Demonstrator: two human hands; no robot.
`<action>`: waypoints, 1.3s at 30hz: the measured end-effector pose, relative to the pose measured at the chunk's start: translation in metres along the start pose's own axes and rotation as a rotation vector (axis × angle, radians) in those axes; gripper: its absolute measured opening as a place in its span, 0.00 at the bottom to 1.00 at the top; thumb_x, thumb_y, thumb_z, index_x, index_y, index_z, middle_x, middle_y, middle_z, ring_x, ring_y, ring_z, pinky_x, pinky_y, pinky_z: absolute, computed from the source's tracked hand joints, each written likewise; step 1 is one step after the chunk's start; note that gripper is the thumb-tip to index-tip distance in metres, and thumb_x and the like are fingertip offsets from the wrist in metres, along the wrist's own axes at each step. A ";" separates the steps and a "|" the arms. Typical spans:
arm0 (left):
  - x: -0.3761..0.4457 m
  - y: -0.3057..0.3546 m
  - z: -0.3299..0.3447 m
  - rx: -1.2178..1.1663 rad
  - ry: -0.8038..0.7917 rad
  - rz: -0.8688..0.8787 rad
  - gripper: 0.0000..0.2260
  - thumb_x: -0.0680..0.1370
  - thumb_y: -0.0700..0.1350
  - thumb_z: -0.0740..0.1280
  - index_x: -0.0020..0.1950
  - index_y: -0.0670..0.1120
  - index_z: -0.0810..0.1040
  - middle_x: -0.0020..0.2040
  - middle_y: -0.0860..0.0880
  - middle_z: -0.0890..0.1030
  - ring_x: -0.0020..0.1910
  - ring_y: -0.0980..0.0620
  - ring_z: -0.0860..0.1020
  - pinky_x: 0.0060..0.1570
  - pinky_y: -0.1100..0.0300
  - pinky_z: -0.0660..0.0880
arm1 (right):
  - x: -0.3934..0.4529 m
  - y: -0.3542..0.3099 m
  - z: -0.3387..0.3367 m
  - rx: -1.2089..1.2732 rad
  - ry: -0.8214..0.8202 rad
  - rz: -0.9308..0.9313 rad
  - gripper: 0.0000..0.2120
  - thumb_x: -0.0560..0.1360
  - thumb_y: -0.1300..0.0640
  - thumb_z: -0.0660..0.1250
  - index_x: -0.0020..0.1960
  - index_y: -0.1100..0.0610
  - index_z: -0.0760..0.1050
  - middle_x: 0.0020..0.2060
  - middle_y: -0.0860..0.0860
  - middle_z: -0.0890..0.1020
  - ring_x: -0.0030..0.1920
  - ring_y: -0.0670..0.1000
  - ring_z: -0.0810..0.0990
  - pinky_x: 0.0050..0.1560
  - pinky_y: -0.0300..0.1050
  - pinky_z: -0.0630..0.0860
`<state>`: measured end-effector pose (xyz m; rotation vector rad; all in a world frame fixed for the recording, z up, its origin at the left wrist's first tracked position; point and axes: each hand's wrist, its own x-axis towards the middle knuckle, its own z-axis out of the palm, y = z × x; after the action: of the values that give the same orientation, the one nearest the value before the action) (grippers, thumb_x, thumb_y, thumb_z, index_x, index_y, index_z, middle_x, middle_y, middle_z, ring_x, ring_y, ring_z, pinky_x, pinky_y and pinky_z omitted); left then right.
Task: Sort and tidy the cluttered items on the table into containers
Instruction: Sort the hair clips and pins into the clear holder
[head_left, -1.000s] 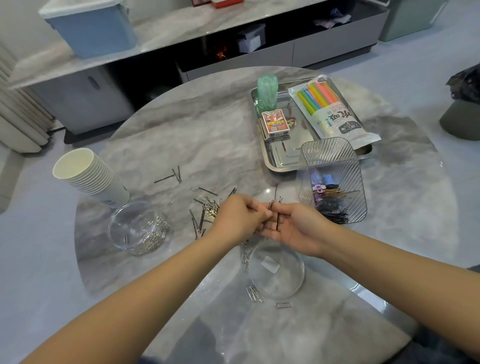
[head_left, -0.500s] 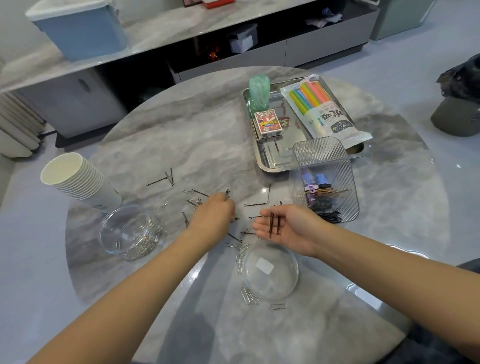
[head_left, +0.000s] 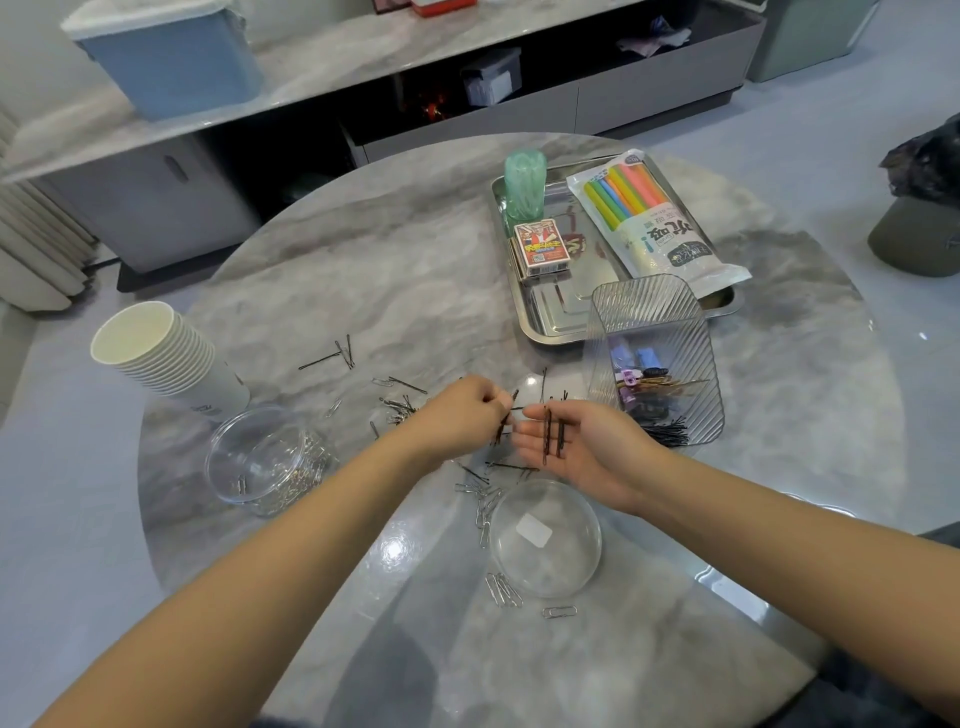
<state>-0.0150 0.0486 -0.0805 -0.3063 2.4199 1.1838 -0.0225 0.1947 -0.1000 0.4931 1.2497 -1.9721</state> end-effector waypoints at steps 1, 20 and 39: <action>-0.003 0.004 0.002 -0.049 -0.004 -0.028 0.09 0.81 0.46 0.59 0.43 0.46 0.74 0.38 0.51 0.75 0.38 0.54 0.72 0.37 0.62 0.67 | 0.000 0.000 0.000 0.018 -0.011 0.009 0.12 0.81 0.59 0.54 0.49 0.65 0.74 0.41 0.59 0.79 0.44 0.56 0.80 0.51 0.50 0.77; 0.037 -0.023 0.024 0.481 0.183 0.276 0.07 0.73 0.44 0.71 0.49 0.44 0.80 0.50 0.48 0.75 0.57 0.49 0.71 0.52 0.61 0.67 | -0.007 0.012 -0.008 0.024 0.174 0.086 0.13 0.79 0.63 0.53 0.38 0.61 0.70 0.31 0.55 0.72 0.31 0.50 0.72 0.34 0.40 0.71; 0.003 0.000 0.015 0.026 0.017 0.030 0.06 0.74 0.46 0.71 0.41 0.45 0.82 0.39 0.46 0.84 0.38 0.52 0.80 0.45 0.58 0.76 | -0.001 0.007 -0.004 0.205 0.094 0.045 0.14 0.81 0.56 0.53 0.49 0.65 0.73 0.36 0.58 0.77 0.38 0.54 0.76 0.45 0.47 0.75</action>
<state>-0.0137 0.0604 -0.0906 -0.2741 2.4603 1.1664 -0.0167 0.1966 -0.1050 0.7159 1.0878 -2.0697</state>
